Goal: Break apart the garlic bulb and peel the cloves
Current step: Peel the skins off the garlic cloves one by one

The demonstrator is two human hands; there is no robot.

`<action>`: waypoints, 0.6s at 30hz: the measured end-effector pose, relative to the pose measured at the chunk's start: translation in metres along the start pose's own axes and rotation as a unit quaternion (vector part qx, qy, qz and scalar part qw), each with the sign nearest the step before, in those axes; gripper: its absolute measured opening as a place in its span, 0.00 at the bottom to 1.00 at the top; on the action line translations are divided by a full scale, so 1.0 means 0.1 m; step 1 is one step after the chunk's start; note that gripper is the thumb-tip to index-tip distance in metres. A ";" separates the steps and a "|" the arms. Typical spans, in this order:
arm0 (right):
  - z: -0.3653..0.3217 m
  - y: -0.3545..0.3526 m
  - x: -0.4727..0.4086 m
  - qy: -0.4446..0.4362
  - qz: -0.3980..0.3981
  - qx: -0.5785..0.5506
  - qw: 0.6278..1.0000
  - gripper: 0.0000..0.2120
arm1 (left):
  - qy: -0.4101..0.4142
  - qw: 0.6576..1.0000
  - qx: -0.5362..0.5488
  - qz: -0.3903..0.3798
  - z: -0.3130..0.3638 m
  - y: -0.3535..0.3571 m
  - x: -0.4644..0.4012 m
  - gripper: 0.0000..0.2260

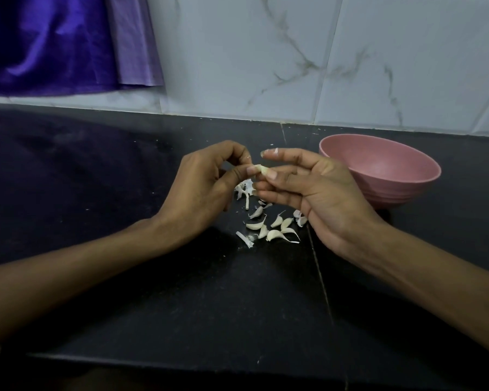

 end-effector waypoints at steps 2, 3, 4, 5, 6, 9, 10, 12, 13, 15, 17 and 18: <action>-0.03 -0.01 0.00 -0.018 0.009 0.009 1.000 0.12 | 0.014 1.000 -0.002 -0.006 0.03 0.02 0.02 0.05; -0.04 -0.01 0.00 -0.023 0.012 0.012 1.000 0.11 | 0.021 1.000 -0.005 -0.009 0.05 0.03 0.03 0.05; -0.04 -0.02 0.00 -0.024 0.015 0.013 1.000 0.11 | 0.029 0.999 -0.009 -0.011 0.07 0.04 0.03 0.05; -0.04 -0.02 0.00 -0.025 0.016 0.016 0.999 0.11 | 0.034 0.999 -0.012 -0.013 0.08 0.04 0.04 0.05; -0.04 -0.02 -0.01 -0.027 0.016 0.019 0.999 0.11 | 0.036 0.999 -0.014 -0.012 0.09 0.04 0.04 0.05; -0.05 -0.04 -0.02 -0.030 0.018 0.026 0.999 0.11 | 0.025 1.000 -0.013 -0.001 0.06 0.01 0.02 0.05; -0.05 -0.05 -0.02 -0.029 0.020 0.025 0.999 0.11 | 0.019 1.000 -0.014 0.002 0.05 0.00 0.02 0.05; -0.05 -0.07 -0.03 -0.025 0.022 0.021 0.999 0.10 | 0.000 1.000 -0.009 0.003 0.00 0.00 0.01 0.06; -0.04 -0.07 -0.04 -0.022 0.021 0.018 0.999 0.10 | -0.015 1.000 0.002 0.002 -0.03 0.01 0.01 0.07; -0.02 -0.07 -0.04 -0.014 0.014 0.008 1.000 0.08 | -0.051 0.998 0.038 -0.002 -0.10 0.02 -0.01 0.07; 0.01 -0.06 -0.05 -0.002 0.006 -0.011 1.000 0.08 | -0.079 0.993 0.089 -0.008 -0.15 0.03 -0.02 0.07; 0.03 -0.05 -0.05 0.006 0.001 -0.023 1.000 0.09 | -0.086 0.989 0.117 -0.011 -0.16 0.04 -0.02 0.07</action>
Point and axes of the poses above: each hand's wrist, its own x-axis away from the middle knuckle, its own y-axis out of the palm, z = x × y, the point moved 7 cm from there along -x, towards the middle knuckle
